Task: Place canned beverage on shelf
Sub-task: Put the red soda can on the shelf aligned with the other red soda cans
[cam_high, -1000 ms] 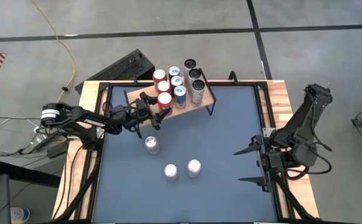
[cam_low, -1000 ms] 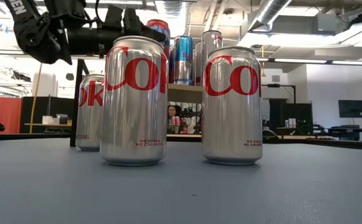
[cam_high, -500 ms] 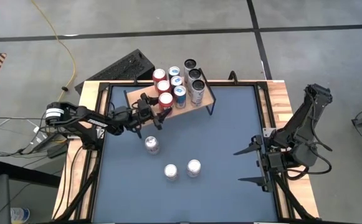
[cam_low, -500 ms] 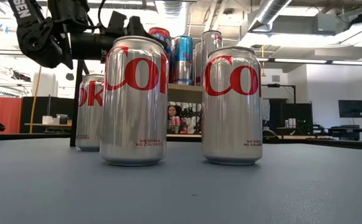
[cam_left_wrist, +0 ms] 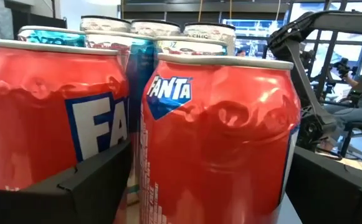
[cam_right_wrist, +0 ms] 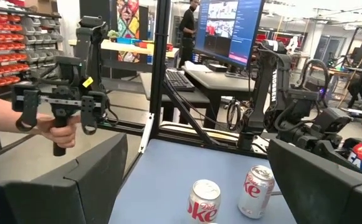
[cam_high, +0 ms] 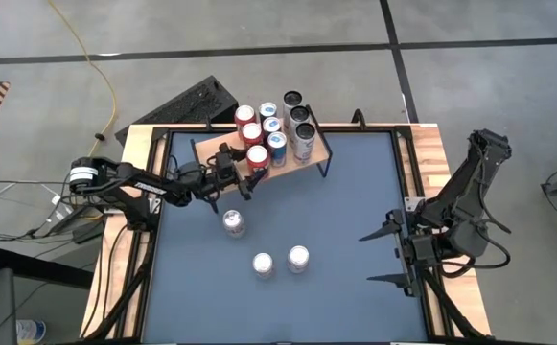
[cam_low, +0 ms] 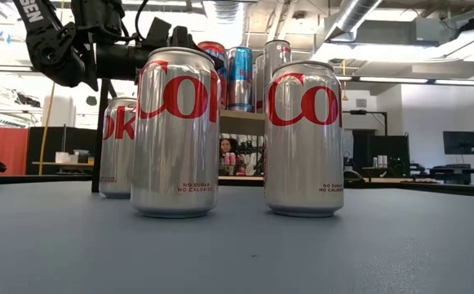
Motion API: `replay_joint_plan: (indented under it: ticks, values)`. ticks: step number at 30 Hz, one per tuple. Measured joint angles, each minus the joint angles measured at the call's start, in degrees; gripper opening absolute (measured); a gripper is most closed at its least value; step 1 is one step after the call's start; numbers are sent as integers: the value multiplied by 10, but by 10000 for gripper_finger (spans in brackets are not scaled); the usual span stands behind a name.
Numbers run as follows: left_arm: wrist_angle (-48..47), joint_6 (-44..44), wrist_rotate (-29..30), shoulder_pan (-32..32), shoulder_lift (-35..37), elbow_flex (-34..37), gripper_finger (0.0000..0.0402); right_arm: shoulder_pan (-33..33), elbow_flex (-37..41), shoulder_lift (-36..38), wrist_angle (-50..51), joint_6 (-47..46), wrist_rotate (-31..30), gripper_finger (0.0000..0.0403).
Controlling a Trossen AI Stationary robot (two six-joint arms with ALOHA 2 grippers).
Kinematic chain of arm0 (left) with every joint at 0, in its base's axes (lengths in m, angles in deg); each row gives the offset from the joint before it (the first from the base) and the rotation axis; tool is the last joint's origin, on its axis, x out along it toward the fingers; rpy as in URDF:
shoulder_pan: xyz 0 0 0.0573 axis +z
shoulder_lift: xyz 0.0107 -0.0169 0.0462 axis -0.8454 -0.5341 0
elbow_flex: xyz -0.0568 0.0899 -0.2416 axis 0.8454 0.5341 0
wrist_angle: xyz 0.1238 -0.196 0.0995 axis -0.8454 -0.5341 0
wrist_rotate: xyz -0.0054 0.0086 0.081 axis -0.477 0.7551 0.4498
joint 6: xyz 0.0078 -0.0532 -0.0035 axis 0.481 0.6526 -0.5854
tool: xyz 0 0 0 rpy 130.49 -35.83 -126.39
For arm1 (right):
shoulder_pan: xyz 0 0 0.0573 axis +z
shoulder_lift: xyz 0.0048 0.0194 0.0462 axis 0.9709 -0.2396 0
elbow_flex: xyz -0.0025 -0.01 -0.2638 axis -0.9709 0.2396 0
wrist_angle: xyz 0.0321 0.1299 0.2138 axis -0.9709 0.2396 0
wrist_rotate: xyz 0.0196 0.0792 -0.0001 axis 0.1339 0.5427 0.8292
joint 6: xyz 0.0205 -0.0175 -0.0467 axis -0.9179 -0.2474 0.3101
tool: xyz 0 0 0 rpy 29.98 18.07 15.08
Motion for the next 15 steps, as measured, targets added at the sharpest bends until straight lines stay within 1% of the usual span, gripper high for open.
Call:
replay_joint_plan:
  ticks: [4, 10, 15]
  values:
    - [-13, -2, 0, 4, 9, 0, 384, 0, 0, 0, 3, 0, 0, 380]
    - [-82, 4, 1, 8, 33, 0, 395, 0, 0, 0, 7, 0, 1, 380]
    - [-136, 9, 1, 8, 71, 0, 397, 0, 0, 0, 9, 0, 1, 380]
